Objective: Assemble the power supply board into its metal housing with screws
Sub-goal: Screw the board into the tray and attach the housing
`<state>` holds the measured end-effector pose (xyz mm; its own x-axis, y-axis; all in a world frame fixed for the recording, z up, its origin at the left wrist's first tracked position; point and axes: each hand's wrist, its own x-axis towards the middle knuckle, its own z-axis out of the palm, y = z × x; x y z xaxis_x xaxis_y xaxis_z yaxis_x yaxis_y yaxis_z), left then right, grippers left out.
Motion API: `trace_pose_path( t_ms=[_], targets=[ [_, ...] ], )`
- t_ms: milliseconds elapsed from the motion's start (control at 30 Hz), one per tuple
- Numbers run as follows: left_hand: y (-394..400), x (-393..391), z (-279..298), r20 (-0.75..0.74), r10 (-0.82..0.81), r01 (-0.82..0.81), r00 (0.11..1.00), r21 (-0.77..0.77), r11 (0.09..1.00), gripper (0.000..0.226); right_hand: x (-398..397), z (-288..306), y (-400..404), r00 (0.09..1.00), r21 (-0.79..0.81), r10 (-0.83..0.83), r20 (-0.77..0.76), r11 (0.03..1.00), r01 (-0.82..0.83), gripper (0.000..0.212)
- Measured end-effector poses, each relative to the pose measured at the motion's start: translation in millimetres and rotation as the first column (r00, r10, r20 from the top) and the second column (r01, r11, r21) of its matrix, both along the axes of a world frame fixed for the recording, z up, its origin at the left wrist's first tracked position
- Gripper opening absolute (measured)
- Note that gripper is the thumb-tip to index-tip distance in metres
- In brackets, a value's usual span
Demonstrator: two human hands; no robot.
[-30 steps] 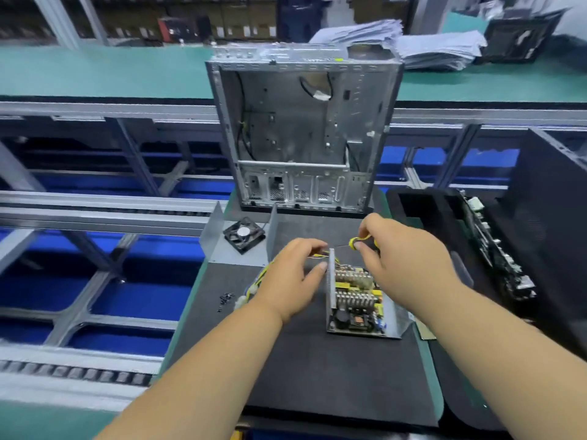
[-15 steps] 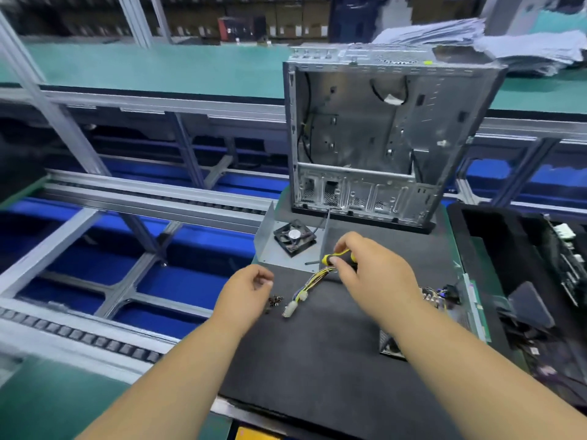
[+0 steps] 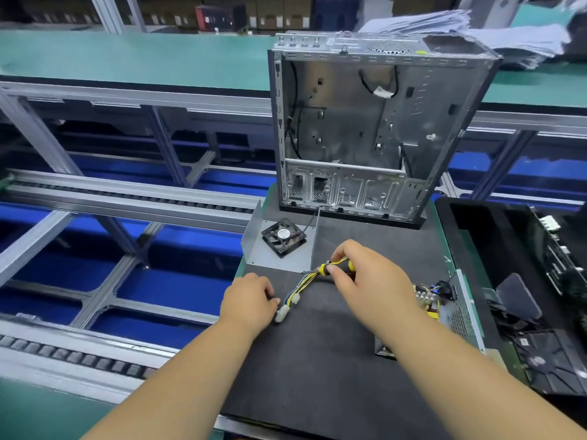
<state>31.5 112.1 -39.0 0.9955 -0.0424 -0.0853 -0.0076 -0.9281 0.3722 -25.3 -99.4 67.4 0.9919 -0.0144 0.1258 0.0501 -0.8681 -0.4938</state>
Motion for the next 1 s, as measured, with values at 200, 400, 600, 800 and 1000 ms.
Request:
trace_pose_path(
  t_ms=[200,400,600,800,1000],
  targets=[
    [-9.0,6.4,-0.6,-0.03,0.015,-0.012,0.999,0.094,0.995,0.014,-6.8,-1.2,-5.9,1.0,0.009,-0.023,0.005,1.0,0.023,0.006],
    [-12.0,6.0,10.5,-0.017,0.085,-0.087,0.996,-0.143,0.986,0.016,-8.1,2.6,-13.1,0.998,0.063,-0.059,0.023,0.996,0.057,0.007],
    [-35.3,5.0,40.4,-0.153,0.109,-0.187,0.982,-0.724,0.664,0.007,-12.5,4.8,-24.0,0.993,0.32,-0.115,0.022,0.942,0.102,0.008],
    [-64.3,-8.8,54.6,-0.397,-0.025,-0.391,0.918,-0.911,0.129,0.01,-25.6,14.3,-39.4,0.989,0.487,-0.141,0.045,0.867,0.101,0.005],
    [-80.5,-18.6,53.0,-0.436,-0.144,-0.435,0.889,-0.9,0.037,0.013,-40.0,20.3,-55.6,0.989,0.535,-0.144,0.029,0.838,0.107,0.006]
  ],
)
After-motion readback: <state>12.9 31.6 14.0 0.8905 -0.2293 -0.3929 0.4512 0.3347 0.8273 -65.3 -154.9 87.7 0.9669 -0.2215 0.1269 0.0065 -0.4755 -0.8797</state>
